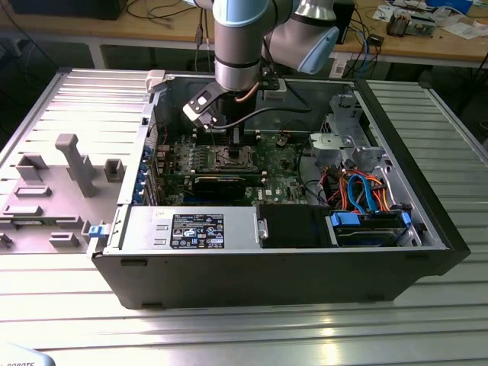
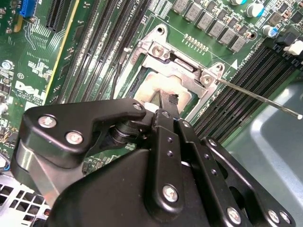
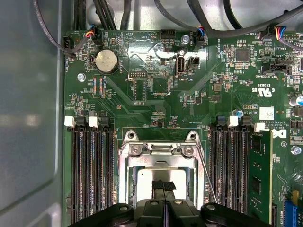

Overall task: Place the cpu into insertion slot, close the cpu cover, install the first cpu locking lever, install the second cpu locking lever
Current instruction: 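Install the first cpu locking lever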

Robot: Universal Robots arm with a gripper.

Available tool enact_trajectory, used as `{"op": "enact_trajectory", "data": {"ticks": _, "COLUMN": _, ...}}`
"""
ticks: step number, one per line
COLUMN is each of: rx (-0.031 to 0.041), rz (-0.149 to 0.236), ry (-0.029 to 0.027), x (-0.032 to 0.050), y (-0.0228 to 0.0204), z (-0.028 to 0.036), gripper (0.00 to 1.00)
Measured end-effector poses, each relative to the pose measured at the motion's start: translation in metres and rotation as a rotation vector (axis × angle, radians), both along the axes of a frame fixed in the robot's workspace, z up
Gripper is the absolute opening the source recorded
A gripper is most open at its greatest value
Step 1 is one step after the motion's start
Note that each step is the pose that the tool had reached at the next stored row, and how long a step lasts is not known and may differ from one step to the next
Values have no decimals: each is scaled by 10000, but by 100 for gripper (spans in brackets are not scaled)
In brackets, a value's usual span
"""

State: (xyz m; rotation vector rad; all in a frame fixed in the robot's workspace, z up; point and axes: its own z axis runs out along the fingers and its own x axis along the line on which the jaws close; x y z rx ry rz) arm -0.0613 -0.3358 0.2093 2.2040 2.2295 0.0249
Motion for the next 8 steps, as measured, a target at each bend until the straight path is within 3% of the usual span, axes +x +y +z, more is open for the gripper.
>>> {"op": "enact_trajectory", "data": {"ticks": 8, "rx": 0, "rz": -1, "ry": 1, "x": -1, "y": -1, "z": 109, "gripper": 11}}
